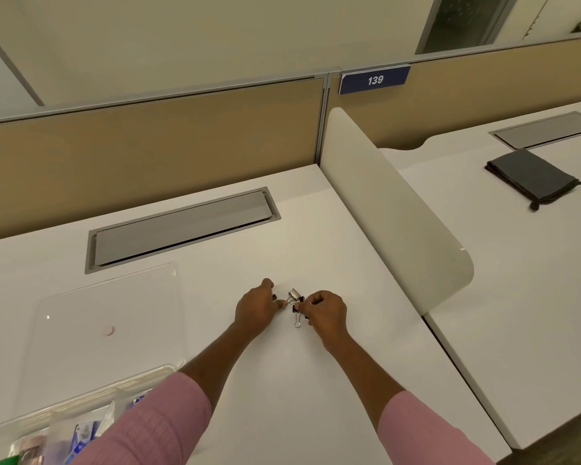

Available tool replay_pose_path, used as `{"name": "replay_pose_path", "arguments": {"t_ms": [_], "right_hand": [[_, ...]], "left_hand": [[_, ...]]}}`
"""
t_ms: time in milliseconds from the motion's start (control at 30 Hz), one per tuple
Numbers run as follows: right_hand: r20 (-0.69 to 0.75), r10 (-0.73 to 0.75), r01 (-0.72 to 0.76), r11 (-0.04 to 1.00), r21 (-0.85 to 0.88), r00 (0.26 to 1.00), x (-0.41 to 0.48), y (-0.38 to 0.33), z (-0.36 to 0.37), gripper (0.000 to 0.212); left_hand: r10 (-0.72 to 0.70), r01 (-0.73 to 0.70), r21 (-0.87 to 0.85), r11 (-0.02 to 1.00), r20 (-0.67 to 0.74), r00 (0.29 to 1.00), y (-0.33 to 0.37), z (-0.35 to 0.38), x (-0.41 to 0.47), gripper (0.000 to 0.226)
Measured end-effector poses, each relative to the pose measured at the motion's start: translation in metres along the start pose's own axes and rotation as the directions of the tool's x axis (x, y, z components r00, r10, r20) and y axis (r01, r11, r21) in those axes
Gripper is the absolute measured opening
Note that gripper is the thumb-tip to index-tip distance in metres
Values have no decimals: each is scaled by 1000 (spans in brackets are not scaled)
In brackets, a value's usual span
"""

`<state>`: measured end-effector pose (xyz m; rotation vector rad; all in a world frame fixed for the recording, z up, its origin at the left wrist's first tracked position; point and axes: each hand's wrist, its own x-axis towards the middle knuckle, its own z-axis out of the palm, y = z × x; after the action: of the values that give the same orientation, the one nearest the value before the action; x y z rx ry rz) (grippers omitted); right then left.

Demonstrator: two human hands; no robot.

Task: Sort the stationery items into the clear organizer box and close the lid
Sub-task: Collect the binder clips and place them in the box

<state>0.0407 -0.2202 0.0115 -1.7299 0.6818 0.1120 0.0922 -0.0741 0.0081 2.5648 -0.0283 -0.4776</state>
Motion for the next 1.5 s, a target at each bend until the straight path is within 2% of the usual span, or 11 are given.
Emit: {"name": "replay_pose_path", "arguments": {"t_ms": [100,167,300,600,667,733,867,933,1033,1267,1500], "right_hand": [[-3,-122,118,967,-228,992,5,6,9,13],[-3,-167,156,928,-339,986,8,11,14,18],[58,-165,173,870,-461,985,9,16,18,28],[90,-204,216,765,-607,975,8,15,20,27],[78,-198,205,782,-589,977,9,14,20,23],[52,-159,164,853,-496,986,10,13,17,21],[50,-73,80,987,-136,996,4,9,11,7],[91,-37,34,999,33,995,-3,5,9,6],[183,-16,-13,987,160,983,-16,0,14,7],[430,-54,-33,981,192,901,-69,-19,50,2],[576,-39,-34,993,115,817,-140,-19,96,13]], "left_hand": [[50,-51,97,994,16,999,-4,4,4,43],[85,-86,128,988,14,996,-7,5,7,38],[117,-116,192,974,9,993,-10,7,12,21],[106,-106,122,987,6,994,-15,8,5,25],[84,-83,52,995,-16,996,-15,6,-1,24],[51,-53,-69,996,-39,998,-14,3,-8,22],[-16,-3,-406,914,-45,999,-13,-7,-28,21],[-62,52,-507,860,-3,998,-15,-12,-41,23],[-102,107,-586,803,42,994,-28,-16,-60,27],[-163,122,-697,707,7,987,-62,-34,-118,24],[-253,142,-689,711,-62,965,-124,-55,-187,28]]}}
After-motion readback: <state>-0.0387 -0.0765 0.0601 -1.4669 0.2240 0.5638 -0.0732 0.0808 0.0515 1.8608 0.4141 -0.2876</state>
